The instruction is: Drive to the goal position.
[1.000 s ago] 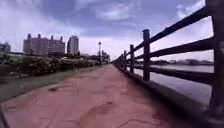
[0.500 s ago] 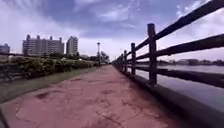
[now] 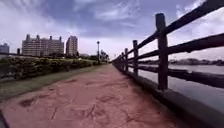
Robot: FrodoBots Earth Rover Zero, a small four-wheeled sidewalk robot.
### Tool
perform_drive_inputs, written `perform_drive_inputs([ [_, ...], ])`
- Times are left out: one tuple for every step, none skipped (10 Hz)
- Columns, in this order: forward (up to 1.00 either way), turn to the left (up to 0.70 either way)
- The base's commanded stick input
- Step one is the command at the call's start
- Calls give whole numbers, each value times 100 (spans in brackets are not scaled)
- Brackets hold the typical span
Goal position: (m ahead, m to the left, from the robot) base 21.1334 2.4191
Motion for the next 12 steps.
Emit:
perform_drive_inputs([
  [95,38],
  [95,32],
  [95,26],
  [95,11],
  [95,0],
  [95,0],
  [95,0],
  [95,0],
  [95,0],
  [95,0],
  [95,0],
  [95,0],
])
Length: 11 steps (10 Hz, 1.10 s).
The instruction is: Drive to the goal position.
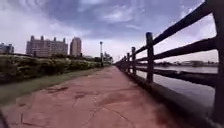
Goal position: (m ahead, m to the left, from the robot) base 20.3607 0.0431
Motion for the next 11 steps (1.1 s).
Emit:
perform_drive_inputs([
  [95,0],
  [95,0],
  [95,0],
  [95,0],
  [95,6],
  [95,13],
  [95,25],
  [95,31],
  [95,26],
  [95,1],
  [95,0],
])
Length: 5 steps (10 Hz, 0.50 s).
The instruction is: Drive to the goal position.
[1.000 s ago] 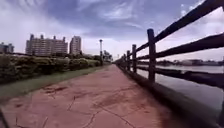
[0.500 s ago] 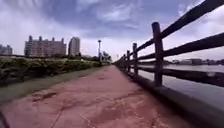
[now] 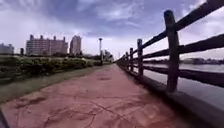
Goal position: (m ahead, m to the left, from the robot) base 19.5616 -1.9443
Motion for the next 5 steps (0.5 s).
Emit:
perform_drive_inputs([
  [95,0],
  [95,0],
  [95,0],
  [95,0],
  [95,0],
])
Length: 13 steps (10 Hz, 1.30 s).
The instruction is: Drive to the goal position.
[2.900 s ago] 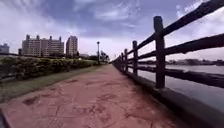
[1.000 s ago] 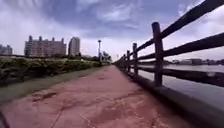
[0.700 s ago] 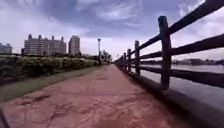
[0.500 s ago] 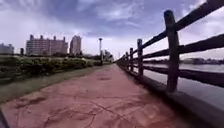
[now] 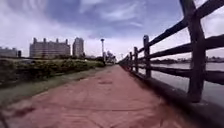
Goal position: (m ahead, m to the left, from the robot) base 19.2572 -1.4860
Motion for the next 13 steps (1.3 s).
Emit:
perform_drive_inputs([
  [95,0],
  [95,0],
  [95,0],
  [95,0],
  [95,0],
  [95,0],
  [95,0],
  [95,0],
  [95,0],
  [95,0],
  [95,0],
  [95,0],
  [95,0],
])
